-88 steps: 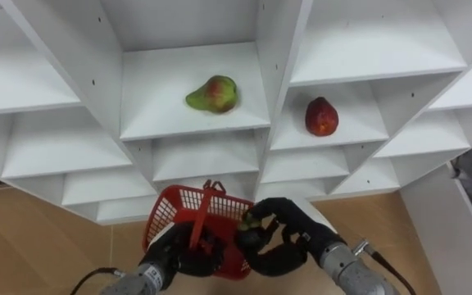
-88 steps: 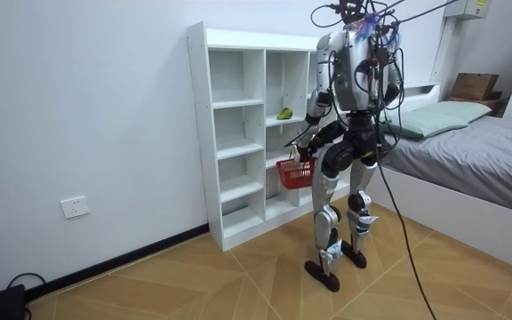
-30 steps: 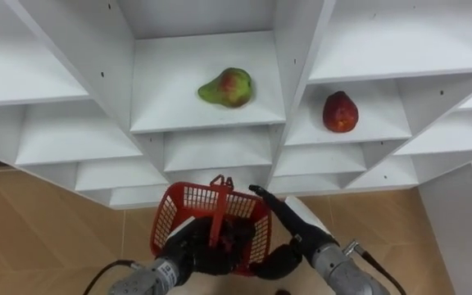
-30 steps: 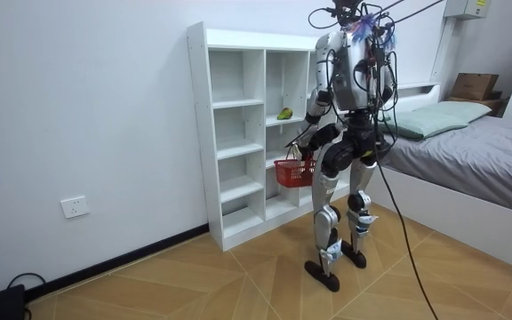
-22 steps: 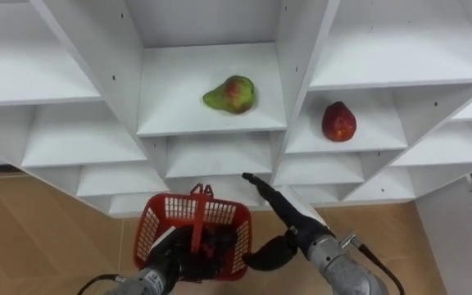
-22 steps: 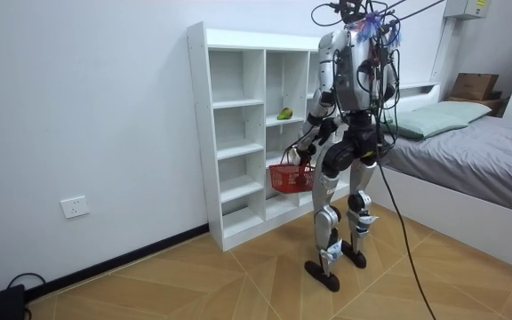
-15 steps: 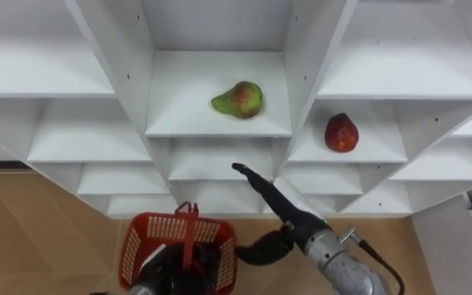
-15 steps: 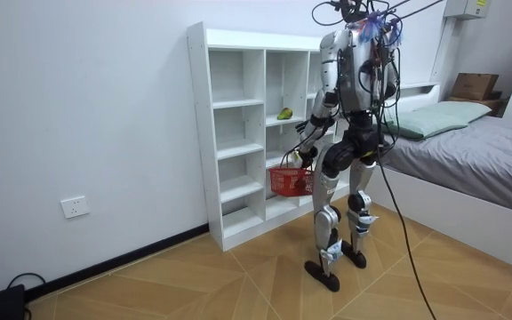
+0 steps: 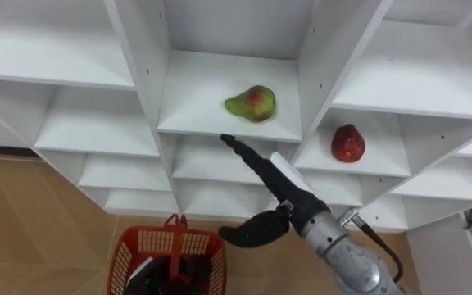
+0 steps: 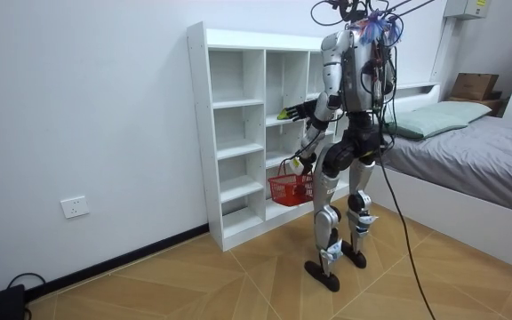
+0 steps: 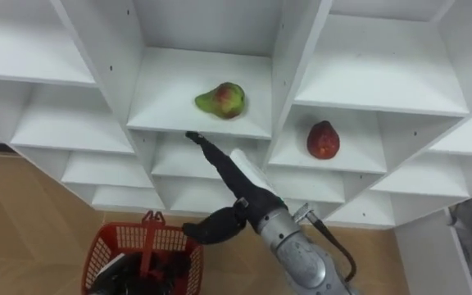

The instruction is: Collect fruits from the closet

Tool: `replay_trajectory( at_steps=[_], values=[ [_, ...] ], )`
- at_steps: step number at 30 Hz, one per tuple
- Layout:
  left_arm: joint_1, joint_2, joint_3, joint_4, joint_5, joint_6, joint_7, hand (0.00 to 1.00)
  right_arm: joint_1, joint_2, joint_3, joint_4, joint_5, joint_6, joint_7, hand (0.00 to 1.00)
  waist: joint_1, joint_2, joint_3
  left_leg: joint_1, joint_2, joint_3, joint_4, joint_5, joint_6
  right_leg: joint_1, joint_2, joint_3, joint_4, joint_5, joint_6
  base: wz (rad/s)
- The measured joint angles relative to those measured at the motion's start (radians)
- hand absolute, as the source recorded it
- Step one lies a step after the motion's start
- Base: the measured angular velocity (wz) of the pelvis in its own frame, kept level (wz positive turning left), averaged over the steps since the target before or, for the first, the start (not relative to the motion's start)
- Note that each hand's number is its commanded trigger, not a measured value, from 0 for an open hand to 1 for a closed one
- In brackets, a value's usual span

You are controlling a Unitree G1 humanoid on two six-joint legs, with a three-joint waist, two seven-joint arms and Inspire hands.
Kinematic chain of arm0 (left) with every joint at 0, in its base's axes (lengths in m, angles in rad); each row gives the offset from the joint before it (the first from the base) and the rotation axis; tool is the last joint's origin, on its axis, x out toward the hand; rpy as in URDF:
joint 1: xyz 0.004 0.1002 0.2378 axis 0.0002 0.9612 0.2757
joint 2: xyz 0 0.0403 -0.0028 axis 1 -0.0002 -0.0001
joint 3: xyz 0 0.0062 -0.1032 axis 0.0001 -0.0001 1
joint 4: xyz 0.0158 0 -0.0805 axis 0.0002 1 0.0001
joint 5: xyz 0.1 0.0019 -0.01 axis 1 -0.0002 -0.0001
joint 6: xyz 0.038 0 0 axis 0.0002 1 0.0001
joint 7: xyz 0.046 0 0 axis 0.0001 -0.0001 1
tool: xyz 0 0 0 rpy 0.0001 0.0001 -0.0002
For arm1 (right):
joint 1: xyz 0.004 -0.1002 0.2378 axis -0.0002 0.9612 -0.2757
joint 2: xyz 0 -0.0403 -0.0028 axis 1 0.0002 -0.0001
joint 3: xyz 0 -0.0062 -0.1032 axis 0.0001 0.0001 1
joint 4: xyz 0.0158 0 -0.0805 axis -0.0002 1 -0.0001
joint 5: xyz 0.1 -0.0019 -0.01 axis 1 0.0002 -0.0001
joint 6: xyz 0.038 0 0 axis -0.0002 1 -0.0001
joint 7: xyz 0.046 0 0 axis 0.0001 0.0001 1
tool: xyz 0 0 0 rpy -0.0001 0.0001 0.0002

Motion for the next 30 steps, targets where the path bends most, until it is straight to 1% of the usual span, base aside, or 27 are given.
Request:
replay_trajectory(
  at_steps=[2,6,8,9,12,14,16,18,19,22,24,26,30],
  values=[
    [-0.001,0.007,0.008,0.002,-0.001,0.0,0.001,1.0,-0.007,-0.006,0.0,-0.011,0.016,-0.008,0.011,0.0,-0.001,0.0,-0.0001,0.004,-0.001,-0.003,0.0,0.0,0.0,0.005,-0.002,-0.003,0.0,0.0,0.0,0.04],
    [-0.001,0.019,0.011,0.025,0.0,-0.001,0.008,1.0,-0.007,-0.012,-0.004,-0.019,0.045,-0.008,0.027,0.0,-0.003,0.0,0.0,0.019,-0.004,0.0,-0.012,0.0,0.001,0.012,-0.004,0.002,0.003,0.0,0.0,-0.02],
    [0.0,0.029,0.011,0.027,0.0,-0.001,0.01,1.0,-0.008,-0.021,-0.02,-0.057,0.051,-0.009,0.042,0.0,-0.008,0.0,0.0001,0.02,-0.004,0.0,-0.011,0.0,0.001,0.014,-0.004,0.002,0.003,0.0,0.0,0.0],
    [0.0,0.03,0.012,0.027,0.0,-0.001,0.01,1.0,-0.008,-0.022,-0.027,-0.067,0.052,-0.01,0.048,0.0,-0.008,0.0,0.0002,0.02,-0.004,-0.001,-0.011,0.0,0.001,0.014,-0.004,0.002,0.003,0.0,0.0,0.0],
    [0.001,0.03,0.019,0.029,0.0,-0.001,0.008,1.0,-0.015,-0.031,-0.053,-0.095,0.07,-0.031,0.064,0.0,-0.007,0.0,0.0003,0.022,-0.004,-0.001,-0.014,0.0,0.001,0.018,-0.004,0.002,0.003,0.0,0.0,0.0],
    [0.005,0.029,0.021,0.029,0.0,-0.001,0.008,1.0,-0.015,-0.026,-0.077,-0.127,0.073,-0.032,0.075,0.0,-0.008,0.001,0.0006,0.03,-0.004,-0.001,-0.015,0.0,0.001,0.025,-0.004,0.005,0.003,0.0,0.001,0.0],
    [0.006,0.029,0.022,0.032,0.0,-0.001,0.008,1.0,-0.015,-0.027,-0.09,-0.16,0.077,-0.033,0.074,0.0,-0.009,0.0,0.0009,0.035,-0.004,-0.001,-0.018,0.0,0.0,0.033,-0.004,0.007,0.003,-0.001,0.001,0.0],
    [0.006,0.027,0.024,0.035,0.001,-0.001,0.007,1.0,-0.014,-0.026,-0.102,-0.183,0.078,-0.046,0.072,0.0,-0.011,0.0,0.001,0.038,-0.004,-0.001,-0.016,0.0,0.0,0.037,-0.004,0.007,0.002,-0.001,0.002,0.0],
    [0.006,0.026,0.029,0.035,0.018,-0.001,0.007,1.0,-0.014,-0.026,-0.111,-0.186,0.078,-0.059,0.07,0.0,-0.011,-0.001,0.001,0.039,-0.004,-0.001,-0.015,0.0,0.0,0.037,-0.004,0.007,0.002,-0.001,0.002,0.0],
    [0.006,0.021,0.047,0.04,0.03,-0.001,0.005,1.0,-0.009,-0.035,-0.118,-0.193,0.076,-0.062,0.047,0.0,-0.01,-0.003,0.0019,0.044,-0.004,-0.001,-0.015,0.0,0.0,0.039,-0.003,0.007,0.001,-0.001,0.002,0.0],
    [0.006,0.018,0.067,0.042,0.042,-0.001,0.0,1.0,0.003,-0.034,-0.122,-0.203,0.074,-0.062,0.032,0.0,-0.011,-0.007,0.0008,0.044,-0.004,-0.001,-0.015,0.0,0.0,0.04,-0.002,0.007,0.0,-0.002,0.003,0.0],
    [0.006,0.013,0.104,0.047,0.054,-0.001,0.0,1.0,0.003,-0.033,-0.134,-0.203,0.066,-0.062,0.013,0.0,-0.011,-0.017,0.0007,0.048,-0.004,-0.001,-0.012,0.0,0.0,0.042,-0.002,0.01,-0.001,-0.002,0.003,0.0],
    [0.006,0.01,0.136,0.051,0.068,-0.001,0.0,1.0,0.003,-0.032,-0.172,-0.203,0.051,-0.062,-0.028,0.0,-0.01,-0.036,0.0001,0.053,-0.005,-0.001,-0.012,0.0,0.0,0.049,-0.002,0.011,-0.002,-0.002,0.003,0.0]
  ],
)
